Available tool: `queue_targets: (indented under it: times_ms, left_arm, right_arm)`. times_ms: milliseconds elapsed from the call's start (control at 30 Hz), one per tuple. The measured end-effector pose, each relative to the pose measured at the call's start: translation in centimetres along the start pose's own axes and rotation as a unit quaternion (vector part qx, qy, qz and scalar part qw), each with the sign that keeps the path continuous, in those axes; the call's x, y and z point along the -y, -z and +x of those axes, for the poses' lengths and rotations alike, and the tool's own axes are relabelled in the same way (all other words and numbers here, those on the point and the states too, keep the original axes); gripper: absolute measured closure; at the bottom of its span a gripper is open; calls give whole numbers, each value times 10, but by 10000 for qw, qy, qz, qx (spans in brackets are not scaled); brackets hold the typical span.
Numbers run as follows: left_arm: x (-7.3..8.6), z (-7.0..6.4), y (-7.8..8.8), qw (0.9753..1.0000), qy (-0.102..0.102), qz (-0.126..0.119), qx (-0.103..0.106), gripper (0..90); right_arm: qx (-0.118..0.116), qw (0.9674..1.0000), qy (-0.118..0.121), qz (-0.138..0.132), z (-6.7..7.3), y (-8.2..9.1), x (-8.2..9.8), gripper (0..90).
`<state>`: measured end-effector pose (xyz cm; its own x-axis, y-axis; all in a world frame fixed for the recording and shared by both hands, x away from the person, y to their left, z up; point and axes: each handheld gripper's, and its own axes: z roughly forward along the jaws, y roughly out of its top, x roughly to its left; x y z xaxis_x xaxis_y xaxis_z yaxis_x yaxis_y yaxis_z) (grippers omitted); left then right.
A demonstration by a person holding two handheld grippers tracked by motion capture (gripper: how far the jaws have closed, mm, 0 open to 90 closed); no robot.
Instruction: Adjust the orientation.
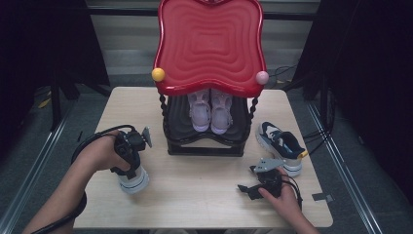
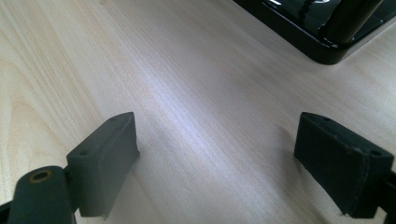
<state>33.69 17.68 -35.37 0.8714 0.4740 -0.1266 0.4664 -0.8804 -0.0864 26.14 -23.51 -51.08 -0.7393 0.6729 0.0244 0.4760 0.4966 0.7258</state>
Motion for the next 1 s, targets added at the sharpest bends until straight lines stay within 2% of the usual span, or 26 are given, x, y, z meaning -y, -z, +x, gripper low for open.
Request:
queue_targets:
  times_ms: [300, 533, 800, 1000]
  left_arm:
    - [0, -1, 21, 10000, 55, -14, 46, 711]
    - [-1, -2, 35, 10000, 9, -2, -23, 711]
    - [-1, -4, 52, 10000, -9, 15, 28, 711]
    - [-3, -7, 68, 10000, 5, -10, -9, 711]
  right_arm:
    - [-7, 10000, -2, 13, 0, 0, 0, 126]
    - [-6, 10000, -2, 13, 0, 0, 0, 126]
    - [-6, 10000, -11, 15, 0, 0, 0, 126]
    - [0, 10000, 7, 8, 0, 0, 0, 126]
